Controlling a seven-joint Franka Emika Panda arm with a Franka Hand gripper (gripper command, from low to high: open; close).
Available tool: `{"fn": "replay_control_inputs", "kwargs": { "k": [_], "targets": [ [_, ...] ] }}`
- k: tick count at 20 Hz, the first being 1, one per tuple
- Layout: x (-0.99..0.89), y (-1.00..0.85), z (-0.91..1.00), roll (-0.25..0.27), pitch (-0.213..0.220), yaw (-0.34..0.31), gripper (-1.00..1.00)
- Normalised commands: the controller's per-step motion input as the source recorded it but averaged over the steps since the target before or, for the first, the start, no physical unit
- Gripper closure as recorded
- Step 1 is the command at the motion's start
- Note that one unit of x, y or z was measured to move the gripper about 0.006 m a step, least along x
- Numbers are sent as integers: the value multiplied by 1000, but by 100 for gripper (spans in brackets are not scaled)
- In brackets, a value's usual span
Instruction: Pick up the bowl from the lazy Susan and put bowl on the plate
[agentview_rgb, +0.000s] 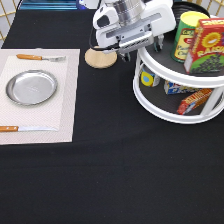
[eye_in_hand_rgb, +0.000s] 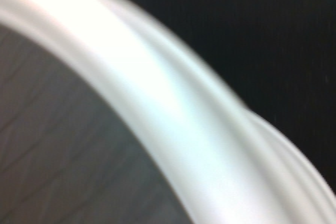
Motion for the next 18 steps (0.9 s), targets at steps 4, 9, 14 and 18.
{"fn": "replay_control_inputs", "kwargs": {
  "k": [4,9,14,18],
  "targets": [
    [-370,-52,977,-1,18,1,-100],
    [-407,0,445,8,168,29,-100],
    [-604,70,71,13,274,46,-100],
    [-811,394,376,-87,159,77,-100]
  ]
}}
